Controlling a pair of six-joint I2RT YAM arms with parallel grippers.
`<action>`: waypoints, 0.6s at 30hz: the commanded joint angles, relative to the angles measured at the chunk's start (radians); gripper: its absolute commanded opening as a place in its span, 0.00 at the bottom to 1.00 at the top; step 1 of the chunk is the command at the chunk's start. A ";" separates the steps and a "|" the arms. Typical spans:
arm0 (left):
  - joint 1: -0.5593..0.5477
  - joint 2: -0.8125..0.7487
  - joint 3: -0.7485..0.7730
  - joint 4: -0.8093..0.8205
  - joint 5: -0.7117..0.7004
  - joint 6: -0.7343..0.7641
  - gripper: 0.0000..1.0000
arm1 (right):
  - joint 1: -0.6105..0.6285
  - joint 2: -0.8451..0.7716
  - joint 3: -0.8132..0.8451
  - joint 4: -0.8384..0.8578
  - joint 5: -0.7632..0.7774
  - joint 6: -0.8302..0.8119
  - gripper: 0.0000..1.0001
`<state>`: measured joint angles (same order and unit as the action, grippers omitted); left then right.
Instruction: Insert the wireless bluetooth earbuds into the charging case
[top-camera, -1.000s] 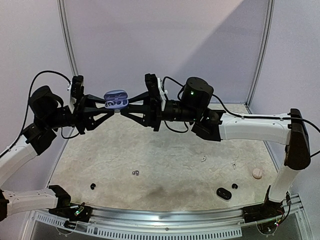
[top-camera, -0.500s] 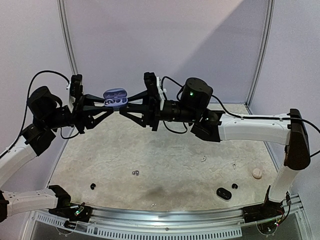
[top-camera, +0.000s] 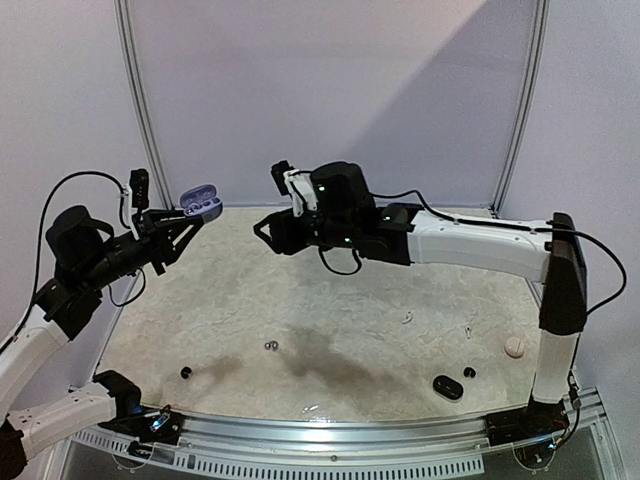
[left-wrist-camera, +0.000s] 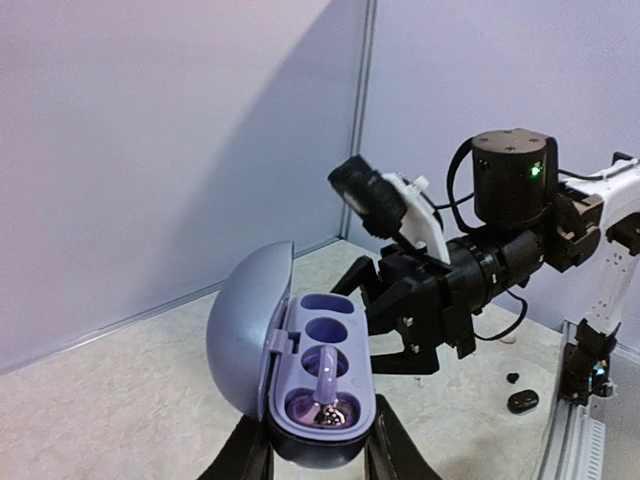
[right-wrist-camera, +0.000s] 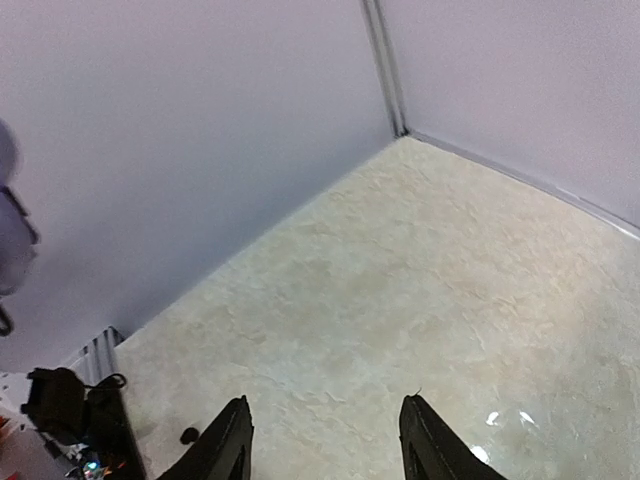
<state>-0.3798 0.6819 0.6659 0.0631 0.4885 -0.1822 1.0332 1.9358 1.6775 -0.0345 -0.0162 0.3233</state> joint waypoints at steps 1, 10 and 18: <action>0.046 -0.064 -0.034 -0.077 -0.102 0.063 0.00 | -0.001 0.183 0.222 -0.498 0.167 0.199 0.47; 0.059 -0.164 -0.085 -0.158 -0.117 0.099 0.00 | 0.055 0.512 0.548 -0.835 0.133 0.278 0.50; 0.059 -0.171 -0.109 -0.135 -0.110 0.081 0.00 | 0.078 0.598 0.582 -0.841 0.081 0.315 0.47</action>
<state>-0.3305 0.5205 0.5751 -0.0704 0.3813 -0.0978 1.0939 2.4977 2.1994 -0.8394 0.0914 0.6144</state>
